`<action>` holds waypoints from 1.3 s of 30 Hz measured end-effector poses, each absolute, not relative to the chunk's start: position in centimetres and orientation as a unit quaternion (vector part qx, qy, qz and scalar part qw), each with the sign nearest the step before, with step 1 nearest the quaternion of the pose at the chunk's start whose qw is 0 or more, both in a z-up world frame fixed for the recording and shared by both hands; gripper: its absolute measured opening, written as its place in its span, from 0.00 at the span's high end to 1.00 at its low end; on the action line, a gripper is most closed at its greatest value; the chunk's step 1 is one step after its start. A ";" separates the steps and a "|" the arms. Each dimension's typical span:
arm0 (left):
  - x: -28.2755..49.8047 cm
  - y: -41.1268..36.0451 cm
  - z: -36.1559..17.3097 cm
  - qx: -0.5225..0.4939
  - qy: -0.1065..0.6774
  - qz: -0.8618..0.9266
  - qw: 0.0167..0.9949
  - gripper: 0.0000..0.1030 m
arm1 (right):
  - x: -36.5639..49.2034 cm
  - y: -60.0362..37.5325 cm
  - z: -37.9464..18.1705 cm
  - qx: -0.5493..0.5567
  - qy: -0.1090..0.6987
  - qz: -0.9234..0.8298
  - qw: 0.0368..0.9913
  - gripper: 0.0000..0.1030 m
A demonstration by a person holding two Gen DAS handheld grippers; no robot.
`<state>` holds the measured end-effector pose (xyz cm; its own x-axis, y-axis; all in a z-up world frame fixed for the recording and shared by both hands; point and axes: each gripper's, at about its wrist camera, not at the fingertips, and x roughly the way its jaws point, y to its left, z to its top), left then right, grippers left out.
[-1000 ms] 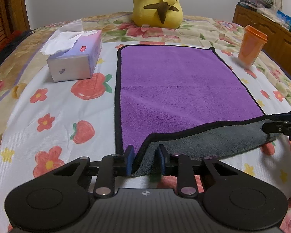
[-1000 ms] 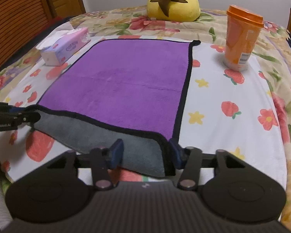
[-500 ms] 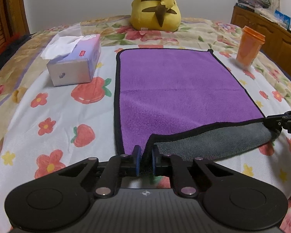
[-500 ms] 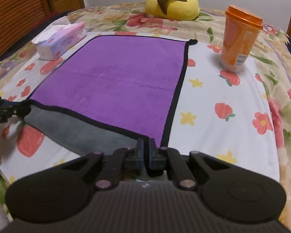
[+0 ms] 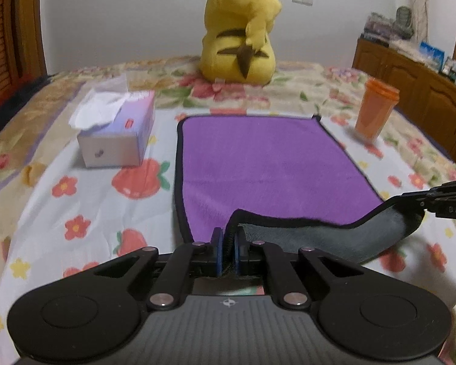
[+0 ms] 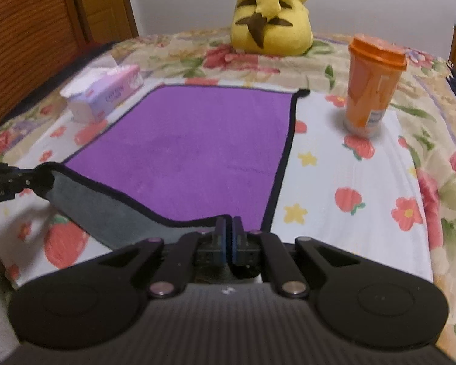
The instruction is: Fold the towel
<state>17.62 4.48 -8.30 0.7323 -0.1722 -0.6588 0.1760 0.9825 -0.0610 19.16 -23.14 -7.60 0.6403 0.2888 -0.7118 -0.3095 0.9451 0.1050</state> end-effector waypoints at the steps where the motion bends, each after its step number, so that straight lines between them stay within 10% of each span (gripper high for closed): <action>1: 17.6 4.4 -8.1 0.001 0.349 -0.094 0.932 0.90 | 19.1 -23.2 -7.4 -0.011 0.385 0.168 0.907 0.96; 39: 21.6 4.8 -6.3 -0.004 0.293 -0.105 0.950 0.91 | 21.8 -23.4 -4.6 -0.018 0.301 0.197 0.933 0.96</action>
<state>21.61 4.77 -6.30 0.8062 -0.2027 -0.5558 0.1980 0.9777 -0.0695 21.77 -23.41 -4.59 0.7404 0.3572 -0.5694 -0.3788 0.9215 0.0855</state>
